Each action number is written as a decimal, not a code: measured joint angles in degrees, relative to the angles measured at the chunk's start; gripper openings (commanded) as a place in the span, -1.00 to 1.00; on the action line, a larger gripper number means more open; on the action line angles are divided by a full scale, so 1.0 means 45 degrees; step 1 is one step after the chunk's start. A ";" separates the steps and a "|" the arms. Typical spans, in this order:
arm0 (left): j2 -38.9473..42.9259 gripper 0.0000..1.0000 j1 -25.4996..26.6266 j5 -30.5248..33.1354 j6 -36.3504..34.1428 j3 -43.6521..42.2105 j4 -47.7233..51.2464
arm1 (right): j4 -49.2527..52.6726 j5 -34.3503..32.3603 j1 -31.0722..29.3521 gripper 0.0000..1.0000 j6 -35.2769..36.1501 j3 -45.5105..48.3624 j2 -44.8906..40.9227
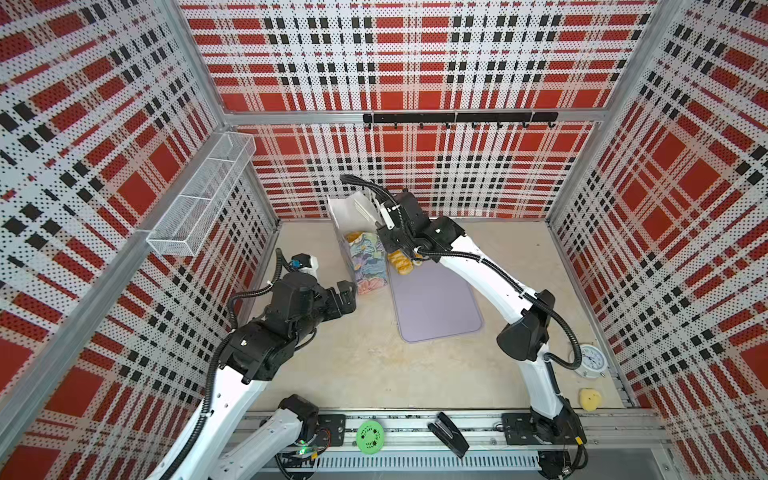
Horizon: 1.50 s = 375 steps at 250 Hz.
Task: Place the fake bread into the paper bag
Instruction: 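Open the tongs with the right gripper to drop the ring bread into the bag, then move the open tongs back over the tray breads while the left gripper withdraws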
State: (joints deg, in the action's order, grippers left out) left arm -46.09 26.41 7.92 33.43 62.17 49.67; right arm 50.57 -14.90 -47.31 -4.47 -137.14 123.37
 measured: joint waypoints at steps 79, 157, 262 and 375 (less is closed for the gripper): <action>0.0068 0.99 0.1117 0.0899 0.0355 -0.0136 0.0000 | -0.0262 0.0131 -0.0078 0.04 0.0476 0.2667 -0.2055; 0.0165 0.99 0.3716 0.3225 0.1243 -0.0860 -0.0194 | -0.0981 -0.0359 0.0112 0.06 0.0724 0.6280 -0.4799; -0.0719 0.99 0.5425 0.4600 0.2268 -0.1540 -0.0758 | -0.1039 -0.0461 0.2215 0.11 0.0427 1.0914 -0.7422; -0.2322 0.99 0.6047 0.4206 0.2914 -0.2142 -0.1734 | -0.0661 0.0952 0.4216 0.17 0.0034 1.3736 -0.7839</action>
State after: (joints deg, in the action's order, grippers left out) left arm -56.53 53.63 26.85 46.54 52.53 41.87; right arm 47.59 -10.61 -28.34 -4.32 -75.33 88.09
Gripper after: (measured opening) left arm 0.992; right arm 0.585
